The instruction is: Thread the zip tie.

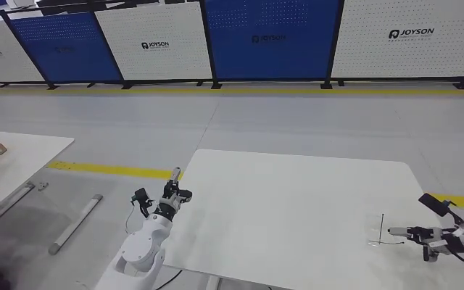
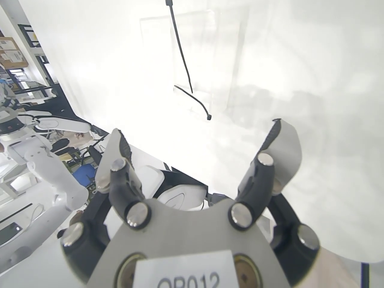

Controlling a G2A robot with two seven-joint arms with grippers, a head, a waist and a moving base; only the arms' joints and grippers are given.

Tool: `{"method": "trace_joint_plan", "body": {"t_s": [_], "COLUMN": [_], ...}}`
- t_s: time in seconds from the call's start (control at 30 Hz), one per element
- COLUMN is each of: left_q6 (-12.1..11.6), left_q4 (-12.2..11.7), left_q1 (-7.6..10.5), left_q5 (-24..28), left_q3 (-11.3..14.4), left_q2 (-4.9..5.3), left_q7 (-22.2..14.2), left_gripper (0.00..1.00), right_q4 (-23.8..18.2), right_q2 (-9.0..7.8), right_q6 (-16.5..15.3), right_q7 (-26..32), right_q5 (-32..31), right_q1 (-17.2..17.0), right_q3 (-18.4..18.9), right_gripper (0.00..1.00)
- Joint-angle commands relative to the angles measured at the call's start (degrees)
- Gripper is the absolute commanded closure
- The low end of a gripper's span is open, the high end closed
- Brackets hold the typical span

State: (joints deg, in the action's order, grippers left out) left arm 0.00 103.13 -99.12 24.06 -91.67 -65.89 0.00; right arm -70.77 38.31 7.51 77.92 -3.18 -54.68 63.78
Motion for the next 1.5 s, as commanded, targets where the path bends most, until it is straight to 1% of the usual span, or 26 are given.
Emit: {"method": "trace_joint_plan", "body": {"t_s": [0.0, 0.13, 0.17, 0.2, 0.27, 0.33, 0.4, 0.43, 0.5, 0.53, 0.6, 0.63, 0.67, 0.7, 0.73, 0.77, 0.8, 0.87, 1.0, 1.07, 1.1, 1.2, 1.47], "left_q6": [0.0, 0.0, 0.0, 0.0, 0.0, 0.0, 0.0, 0.0, 0.0, 0.0, 0.0, 0.0, 0.0, 0.0, 0.0, 0.0, 0.0, 0.0, 0.0, 0.0, 0.0, 0.0, 0.0], "left_q4": [0.0, 0.0, 0.0, 0.0, 0.0, 0.0, 0.0, 0.0, 0.0, 0.0, 0.0, 0.0, 0.0, 0.0, 0.0, 0.0, 0.0, 0.0, 0.0, 0.0, 0.0, 0.0, 0.0], "left_q1": [0.00, 0.00, 0.00, 0.00, 0.00, 0.00, 0.00, 0.00, 0.00, 0.00, 0.00, 0.00, 0.00, 0.00, 0.00, 0.00, 0.00, 0.00, 0.00, 0.00, 0.00, 0.00, 0.00], "left_q5": [0.0, 0.0, 0.0, 0.0, 0.0, 0.0, 0.0, 0.0, 0.0, 0.0, 0.0, 0.0, 0.0, 0.0, 0.0, 0.0, 0.0, 0.0, 0.0, 0.0, 0.0, 0.0, 0.0], "left_q3": [0.0, 0.0, 0.0, 0.0, 0.0, 0.0, 0.0, 0.0, 0.0, 0.0, 0.0, 0.0, 0.0, 0.0, 0.0, 0.0, 0.0, 0.0, 0.0, 0.0, 0.0, 0.0, 0.0], "left_q2": [0.00, 0.00, 0.00, 0.00, 0.00, 0.00, 0.00, 0.00, 0.00, 0.00, 0.00, 0.00, 0.00, 0.00, 0.00, 0.00, 0.00, 0.00, 0.00, 0.00, 0.00, 0.00, 0.00], "left_q7": [0.0, 0.0, 0.0, 0.0, 0.0, 0.0, 0.0, 0.0, 0.0, 0.0, 0.0, 0.0, 0.0, 0.0, 0.0, 0.0, 0.0, 0.0, 0.0, 0.0, 0.0, 0.0, 0.0], "left_gripper": [0.00, 0.00, 0.00, 0.00, 0.00, 0.00, 0.00, 0.00, 0.00, 0.00, 0.00, 0.00, 0.00, 0.00, 0.00, 0.00, 0.00, 0.00, 0.00, 0.00, 0.00, 0.00, 0.00], "right_q4": [0.0, 0.2, 0.5, 0.9, 1.6, 1.9, 1.9, 2.0, 1.9, 2.0, 1.9, 2.0, 2.1, 2.3, 2.5, 2.6, 2.8, 3.3, 3.7, 3.8, 3.8, 4.0, 5.0], "right_q2": [0.00, 0.01, 0.05, 0.08, 0.05, -0.05, -0.13, -0.16, -0.19, -0.19, -0.12, -0.05, 0.01, 0.12, 0.21, 0.28, 0.35, 0.45, 0.58, 0.73, 0.81, 1.05, 1.76], "right_q6": [0.0, -0.1, -0.4, -0.9, -1.5, -2.0, -1.7, -1.5, -1.0, -0.8, 0.2, 0.7, 1.2, 1.6, 1.8, 1.9, 2.0, 2.2, 3.6, 4.5, 4.7, 4.9, 5.8], "right_q7": [0.0, 0.0, -0.1, -0.2, 0.2, 0.8, 1.1, 1.0, 1.3, 1.5, 1.7, 1.7, 1.7, 1.7, 1.7, 1.7, 1.7, 1.7, 1.7, 1.4, 1.3, 1.3, 1.5], "right_q5": [0.0, -0.1, 0.2, 0.4, 1.2, 1.4, 1.2, 1.2, 0.9, 0.8, 0.2, 0.1, -0.2, -0.3, -0.5, -0.6, -0.6, -0.6, -1.5, -2.1, -2.2, -2.4, -3.3], "right_q1": [0.0, -0.2, -0.3, -0.3, -0.2, -0.2, -0.2, -0.3, -0.3, -0.3, -0.1, 0.0, 0.2, 0.5, 0.7, 0.9, 1.1, 1.5, 2.2, 2.6, 2.7, 3.1, 4.6], "right_q3": [0.0, -0.1, -0.2, -0.1, 0.4, 0.7, 1.0, 1.1, 1.1, 1.1, 0.6, 0.3, -0.1, -0.3, -0.6, -0.8, -1.0, -1.3, -1.8, -2.2, -2.4, -2.8, -4.3], "right_gripper": [0.00, 0.00, 0.13, 0.54, 0.61, 0.61, 0.66, 0.66, 0.82, 0.82, 0.73, 0.71, 0.82, 0.86, 0.86, 0.91, 0.81, 0.80, 0.61, 0.60, 0.58, 0.56, 0.61]}}
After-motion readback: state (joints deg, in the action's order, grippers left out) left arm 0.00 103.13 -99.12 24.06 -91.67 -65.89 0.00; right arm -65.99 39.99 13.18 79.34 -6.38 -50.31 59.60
